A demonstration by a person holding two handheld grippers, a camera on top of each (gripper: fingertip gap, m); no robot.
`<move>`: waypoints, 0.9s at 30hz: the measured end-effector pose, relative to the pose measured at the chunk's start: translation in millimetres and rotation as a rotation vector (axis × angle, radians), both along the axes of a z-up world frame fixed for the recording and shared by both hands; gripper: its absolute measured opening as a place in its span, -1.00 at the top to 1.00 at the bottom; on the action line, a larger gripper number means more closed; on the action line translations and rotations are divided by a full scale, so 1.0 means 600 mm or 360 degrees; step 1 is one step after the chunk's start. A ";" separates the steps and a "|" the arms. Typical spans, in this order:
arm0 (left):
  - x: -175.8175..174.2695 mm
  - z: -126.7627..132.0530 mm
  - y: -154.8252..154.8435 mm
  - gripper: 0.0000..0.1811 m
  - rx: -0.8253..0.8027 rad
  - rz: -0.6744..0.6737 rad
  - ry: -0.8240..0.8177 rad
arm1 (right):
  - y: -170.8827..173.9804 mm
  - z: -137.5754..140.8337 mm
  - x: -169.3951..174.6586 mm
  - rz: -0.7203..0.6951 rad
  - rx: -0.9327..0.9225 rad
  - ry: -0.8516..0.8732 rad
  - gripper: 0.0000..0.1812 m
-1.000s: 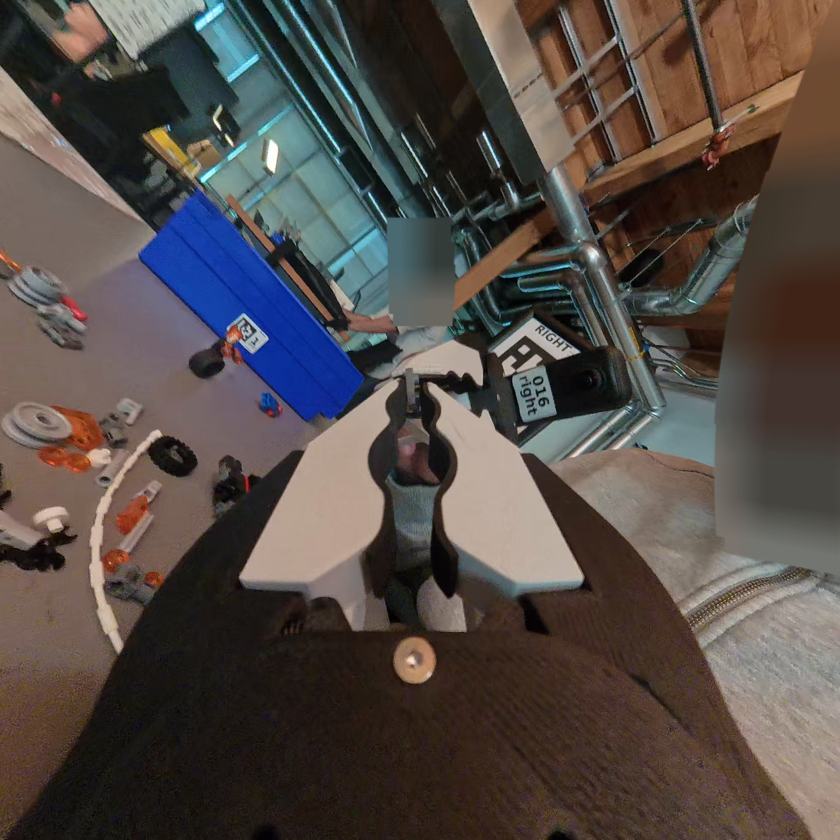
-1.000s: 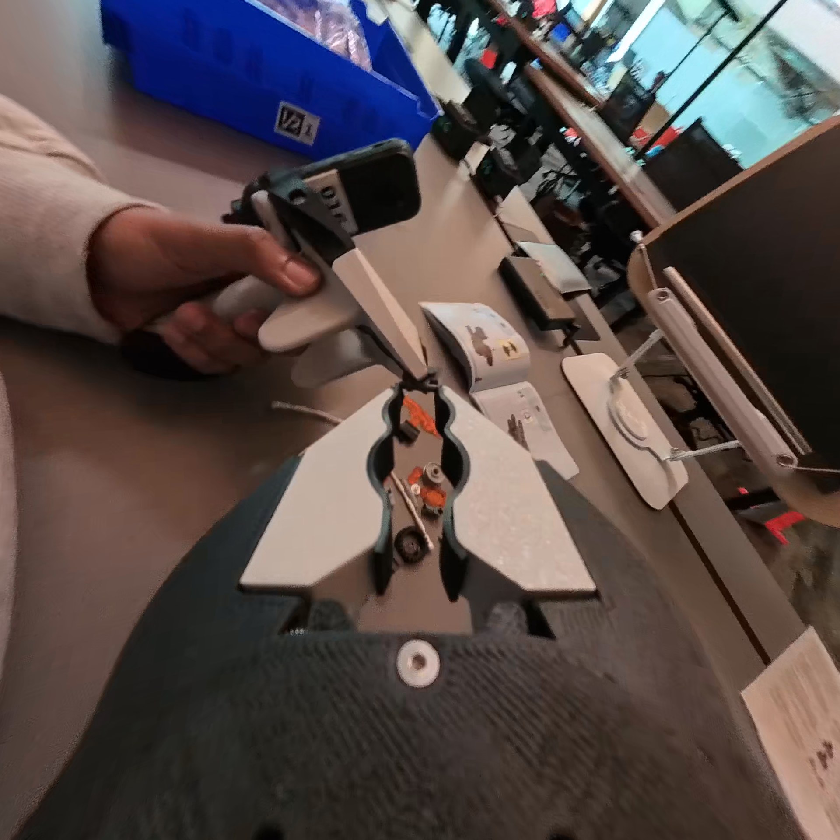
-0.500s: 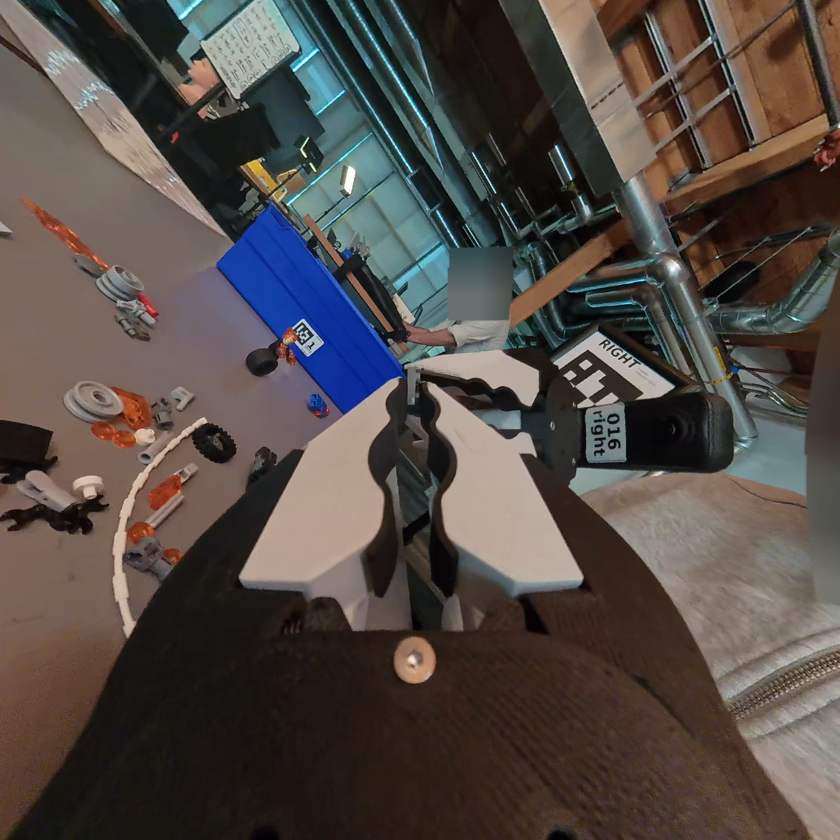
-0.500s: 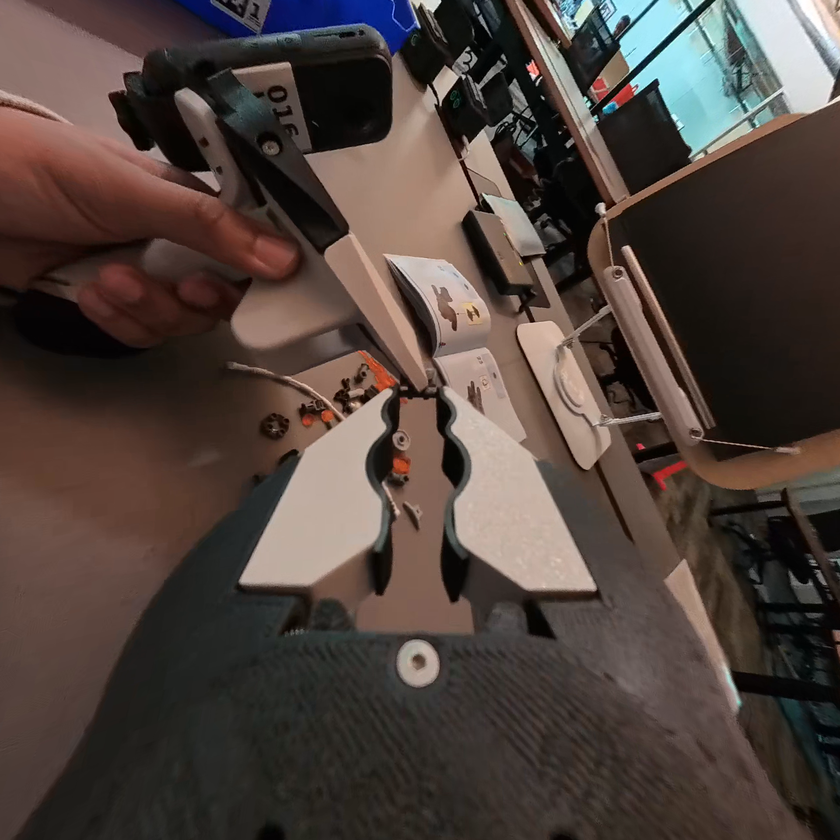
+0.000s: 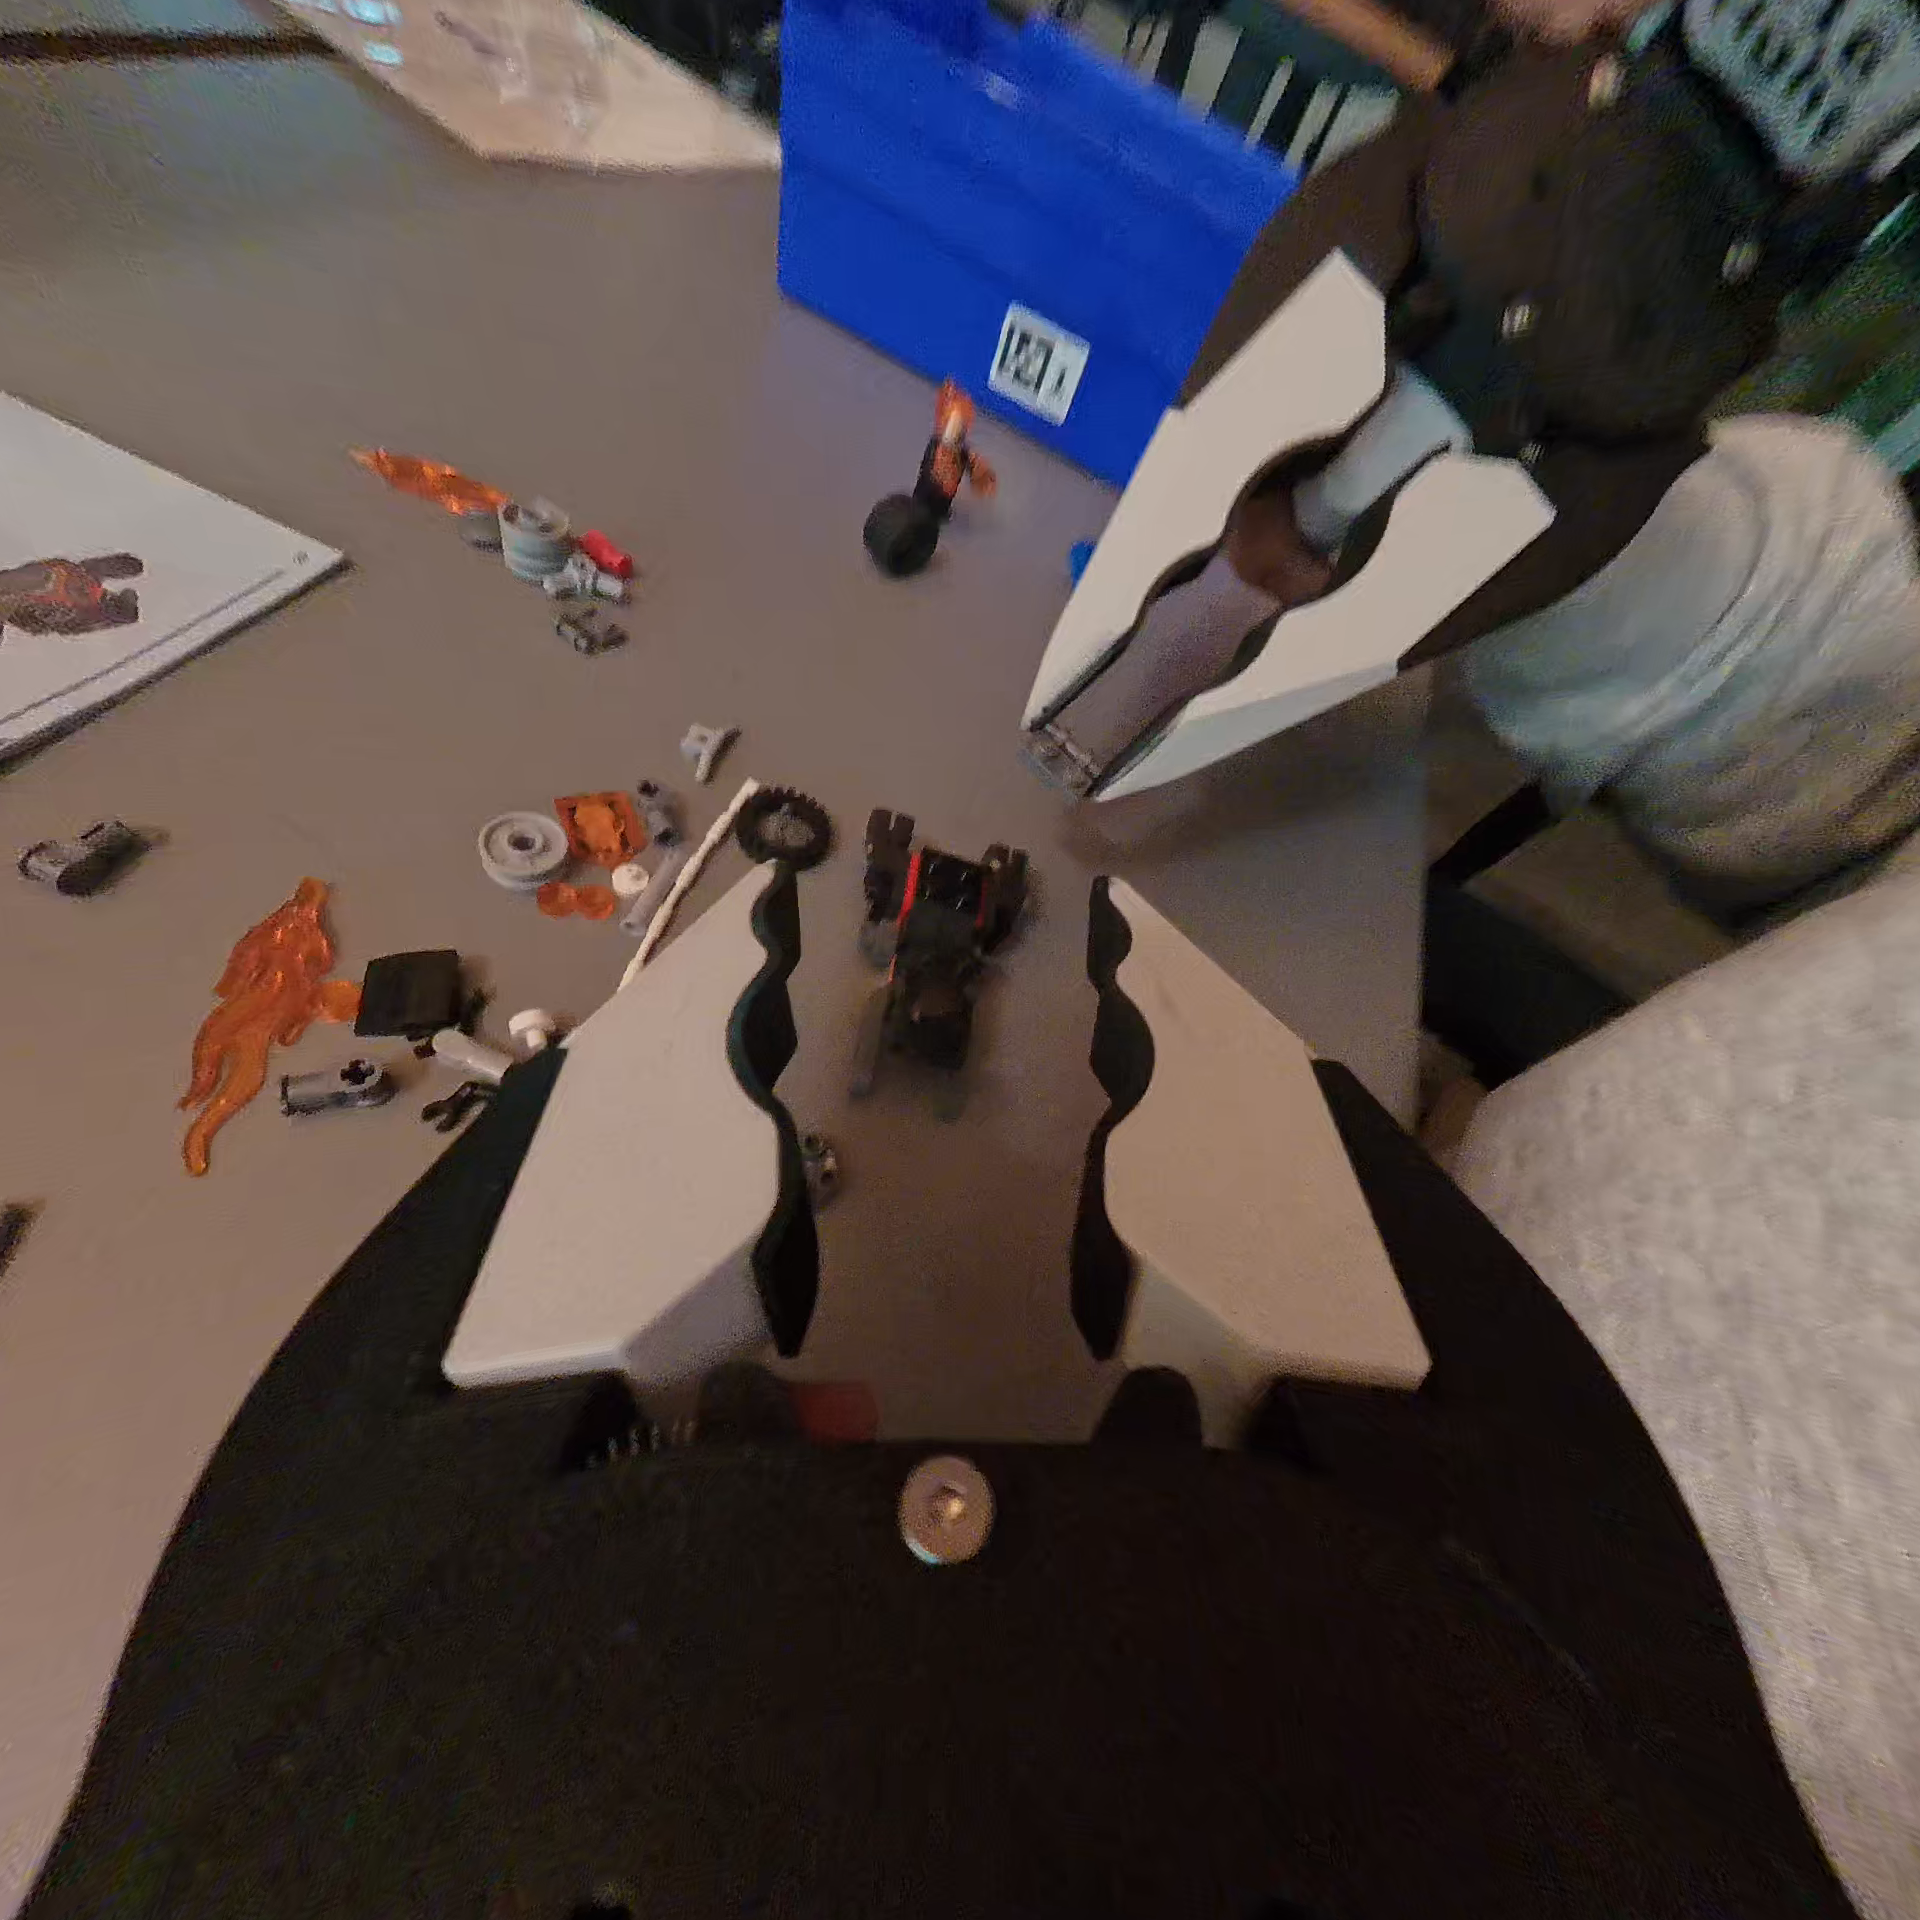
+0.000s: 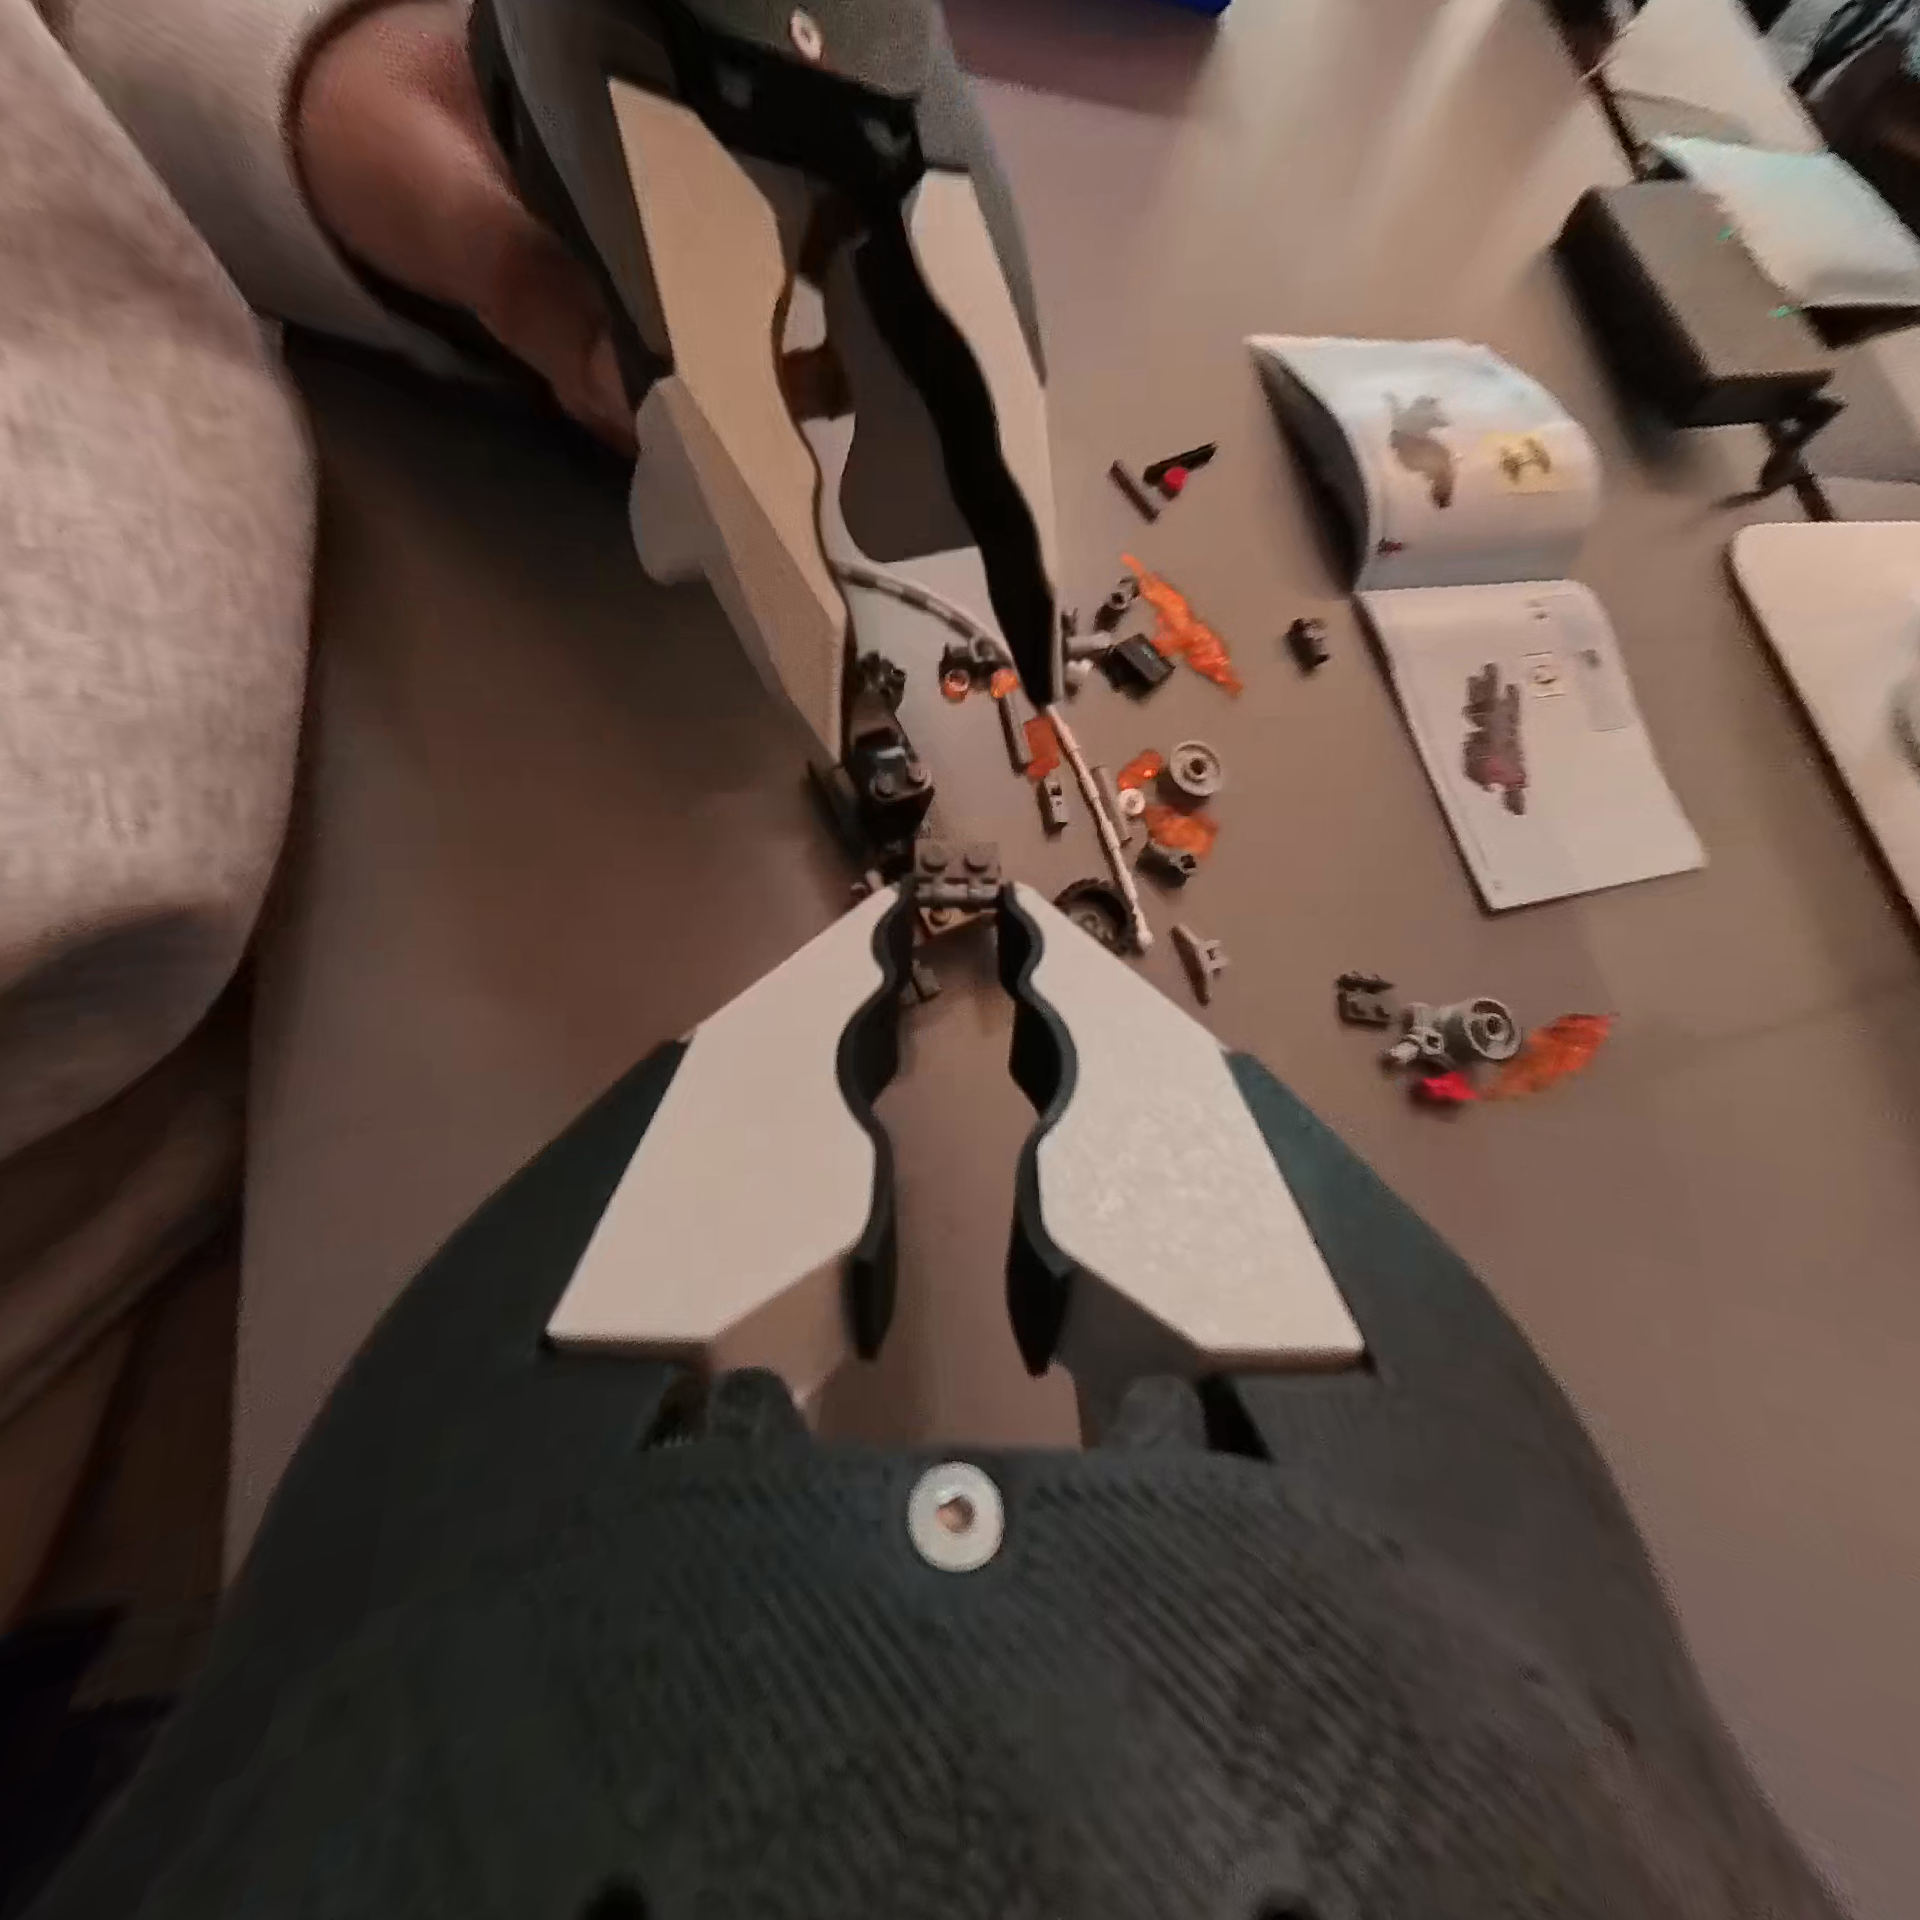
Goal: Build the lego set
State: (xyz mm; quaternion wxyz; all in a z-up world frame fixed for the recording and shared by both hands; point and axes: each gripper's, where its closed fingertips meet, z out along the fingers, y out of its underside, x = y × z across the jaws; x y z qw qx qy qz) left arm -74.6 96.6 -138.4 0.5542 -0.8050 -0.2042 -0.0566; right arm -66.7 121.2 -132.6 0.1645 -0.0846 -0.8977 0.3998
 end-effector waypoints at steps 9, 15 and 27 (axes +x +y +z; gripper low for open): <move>-0.005 0.000 -0.003 0.40 -0.0025 -0.0068 0.0062 | -0.031 0.022 -0.064 0.0116 -0.0326 0.0061 0.84; 0.021 0.004 0.003 0.39 0.0036 -0.0241 -0.0006 | -0.029 0.030 -0.072 0.0096 -0.0478 0.0087 0.85; 0.021 -0.001 0.005 0.40 0.0018 -0.0256 -0.0047 | -0.025 0.057 -0.053 0.0103 -0.0539 0.0219 0.85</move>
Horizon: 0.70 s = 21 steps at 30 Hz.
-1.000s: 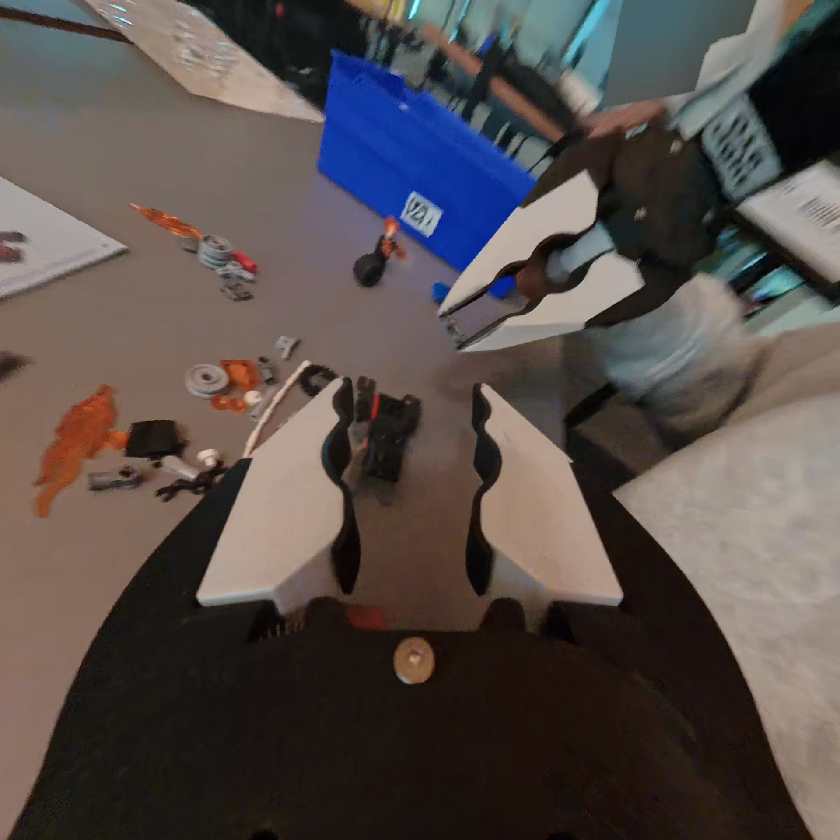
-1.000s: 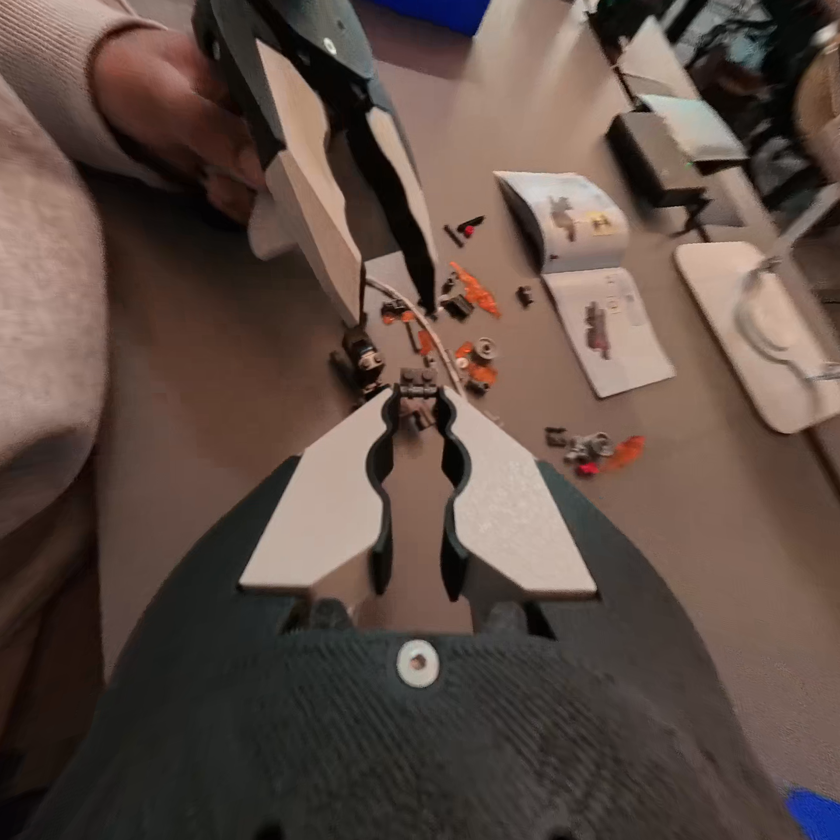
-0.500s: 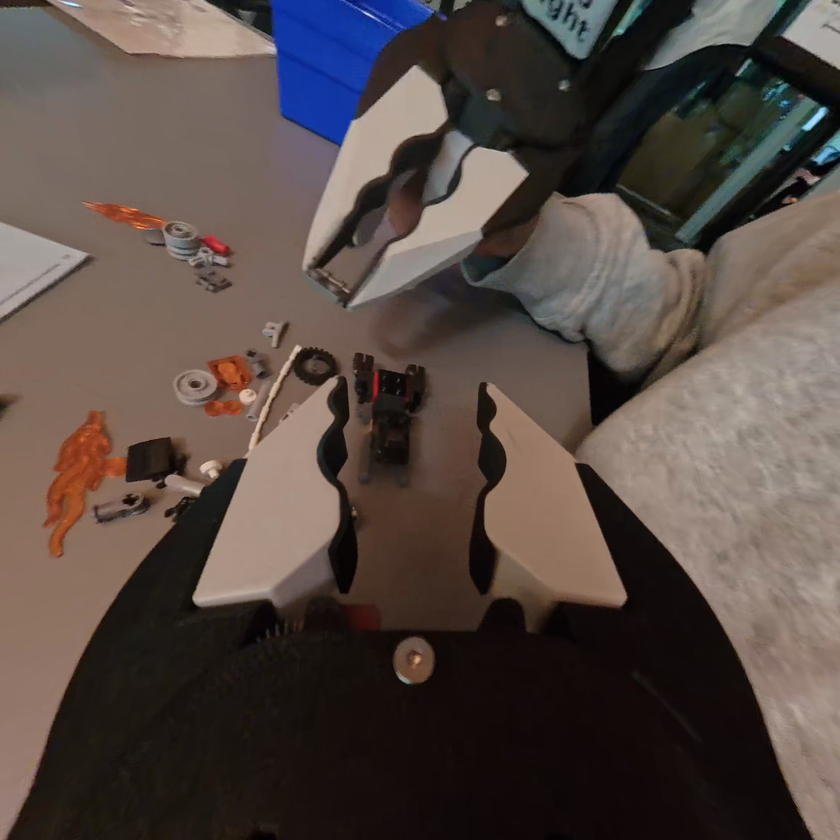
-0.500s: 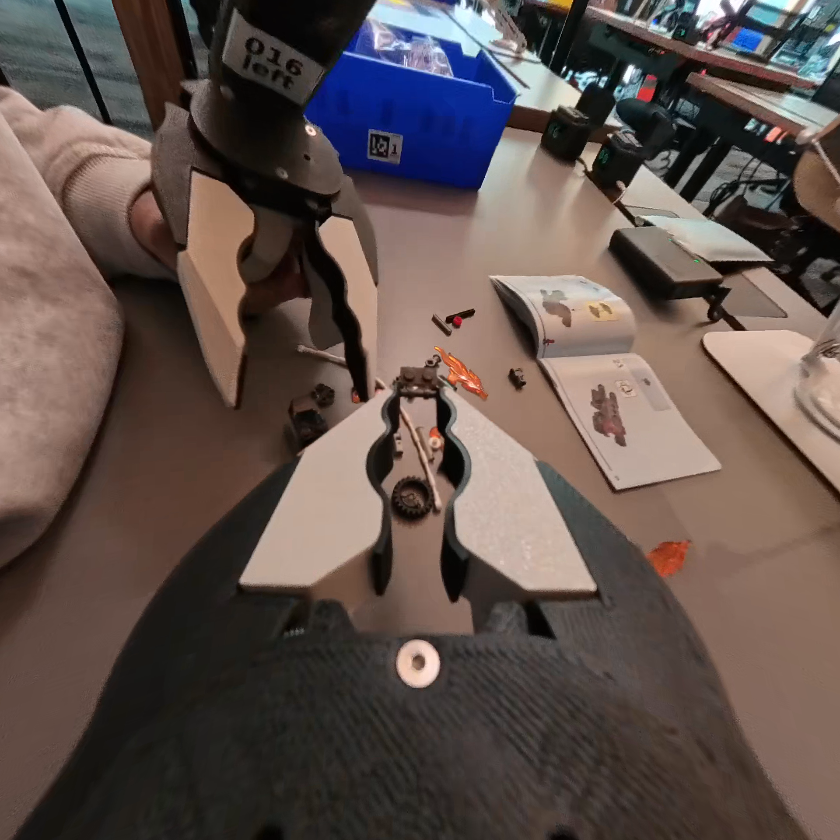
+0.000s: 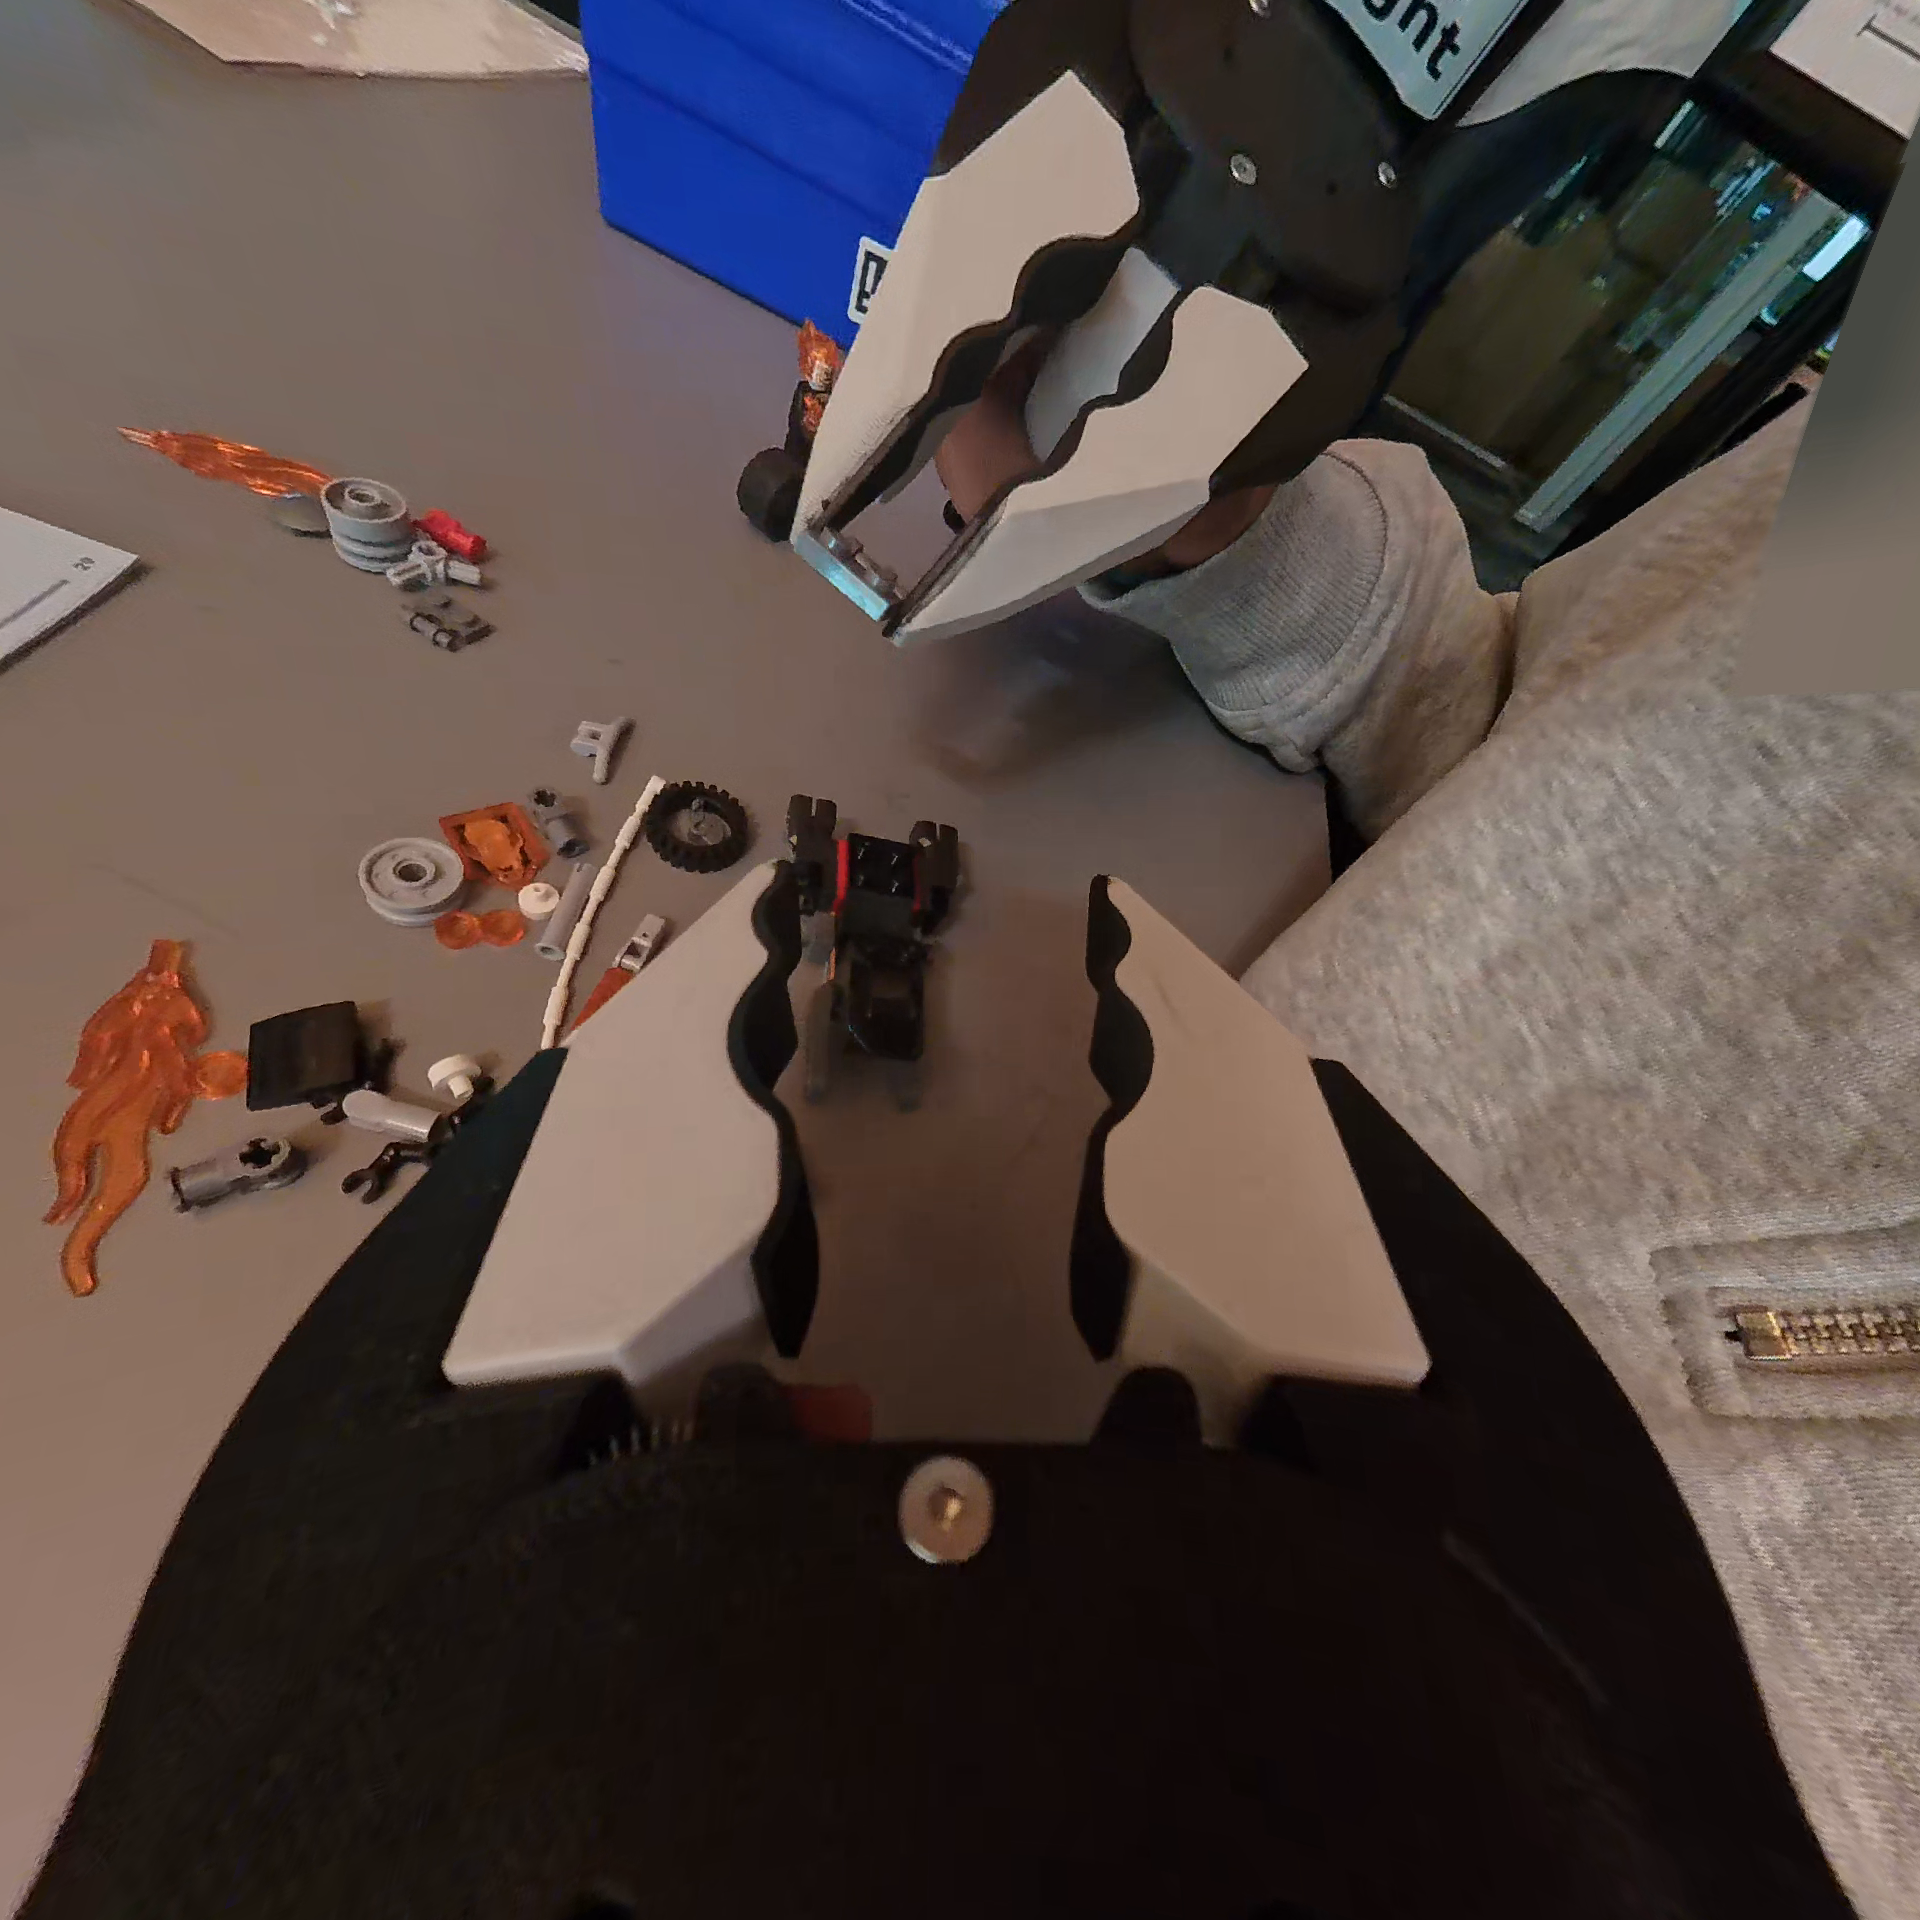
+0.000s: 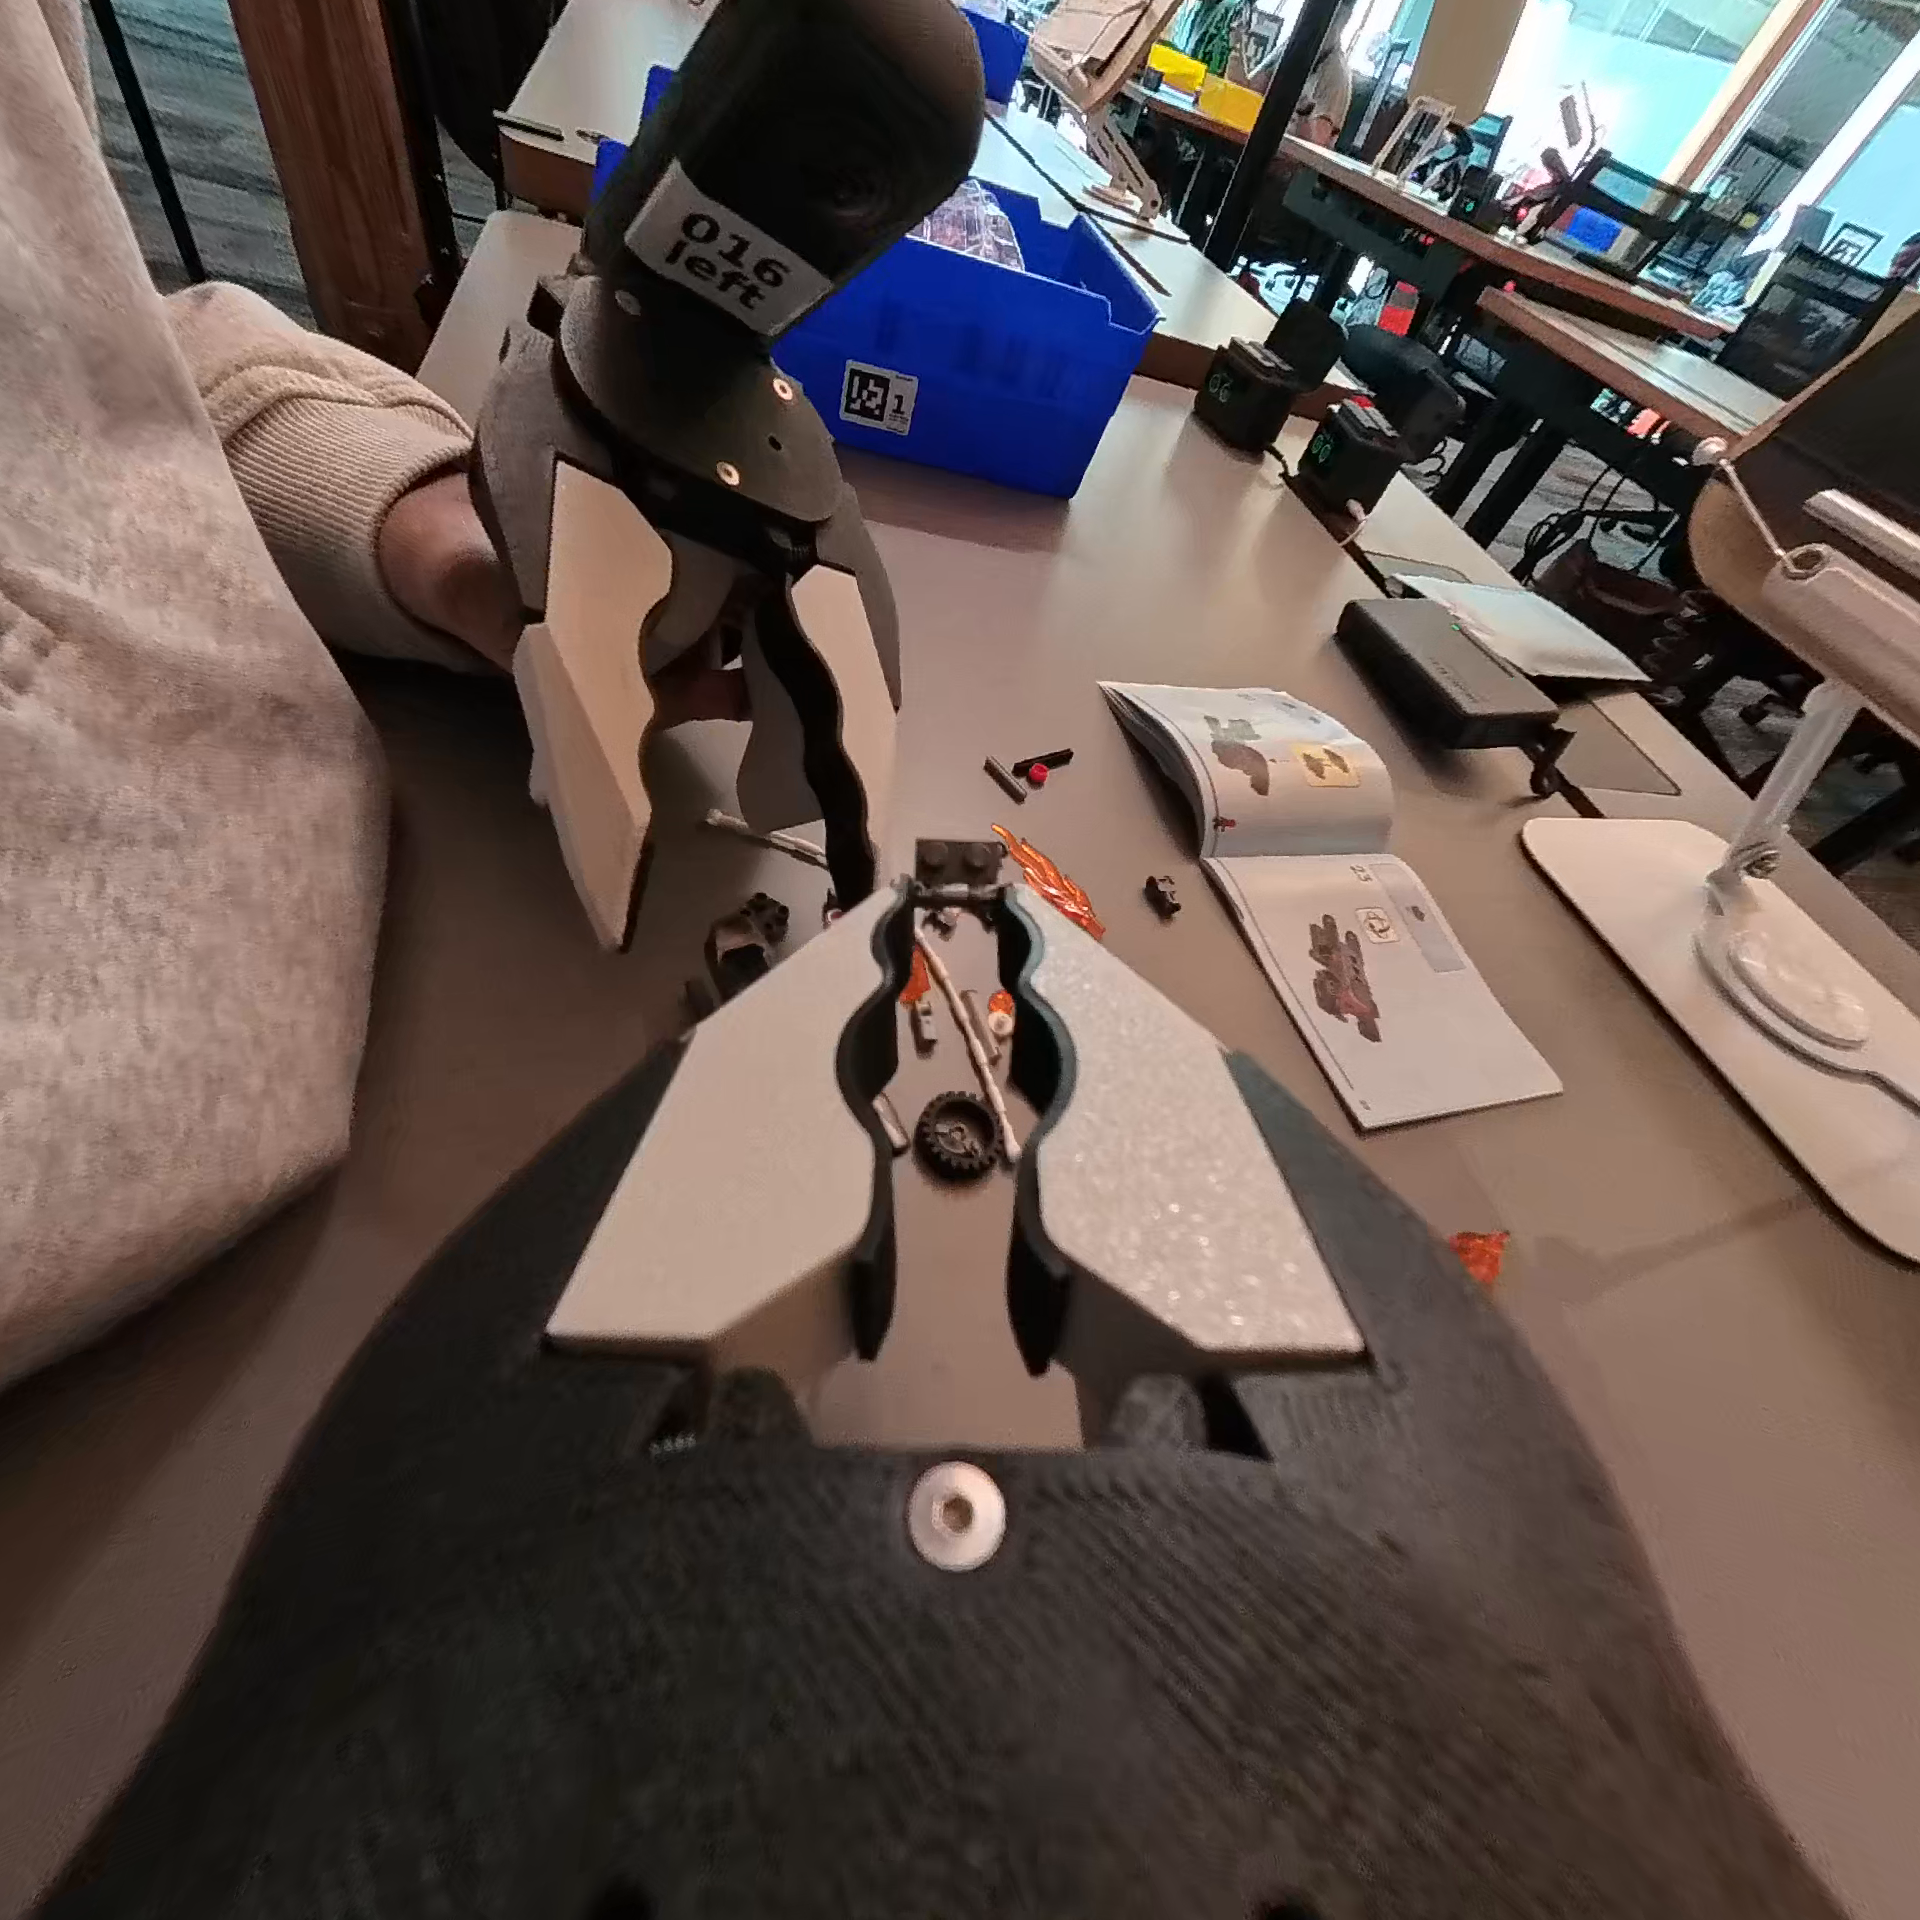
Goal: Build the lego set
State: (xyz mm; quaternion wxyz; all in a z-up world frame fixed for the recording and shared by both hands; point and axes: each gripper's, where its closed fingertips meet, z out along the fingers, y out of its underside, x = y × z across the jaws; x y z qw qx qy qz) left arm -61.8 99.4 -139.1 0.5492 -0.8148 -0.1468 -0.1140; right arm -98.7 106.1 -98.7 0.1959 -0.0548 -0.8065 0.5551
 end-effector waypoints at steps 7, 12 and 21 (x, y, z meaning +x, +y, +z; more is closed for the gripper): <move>-0.001 0.000 0.000 0.40 0.0002 0.0004 -0.0011 | 0.005 0.001 -0.005 -0.0015 -0.0023 -0.0017 0.85; -0.002 0.000 -0.001 0.40 0.0007 0.0007 -0.0028 | 0.007 -0.002 -0.007 -0.0018 -0.0026 -0.0035 0.85; -0.006 -0.001 -0.001 0.40 0.0005 0.0024 -0.0049 | 0.009 0.000 -0.008 -0.0012 -0.0050 -0.0055 0.85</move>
